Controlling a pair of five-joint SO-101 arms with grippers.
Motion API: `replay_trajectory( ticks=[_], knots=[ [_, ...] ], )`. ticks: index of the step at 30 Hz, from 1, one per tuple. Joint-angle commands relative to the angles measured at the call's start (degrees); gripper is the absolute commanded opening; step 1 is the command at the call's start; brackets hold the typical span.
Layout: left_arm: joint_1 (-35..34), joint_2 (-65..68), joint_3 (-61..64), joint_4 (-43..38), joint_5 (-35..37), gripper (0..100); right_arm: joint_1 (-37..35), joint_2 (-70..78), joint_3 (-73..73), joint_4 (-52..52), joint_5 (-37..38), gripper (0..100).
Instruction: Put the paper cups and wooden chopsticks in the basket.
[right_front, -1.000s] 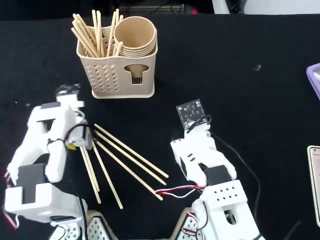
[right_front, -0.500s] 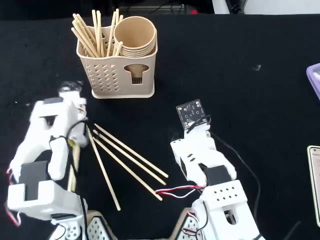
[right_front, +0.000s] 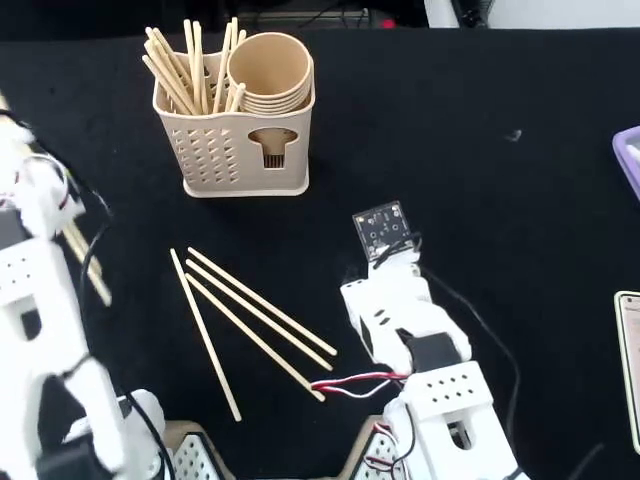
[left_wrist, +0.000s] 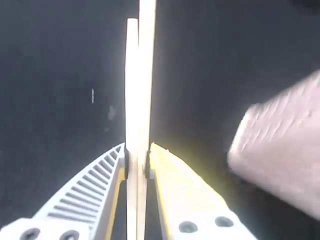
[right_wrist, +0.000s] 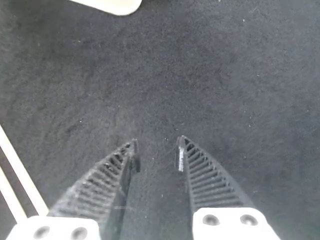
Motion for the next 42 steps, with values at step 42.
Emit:
replay_trajectory(
  ticks=[42],
  knots=[
    [30.8,9.9,1.3,-63.0,-4.9,5,0.5,-1.5,2.8,-8.3,-0.1,1.1]
  ],
)
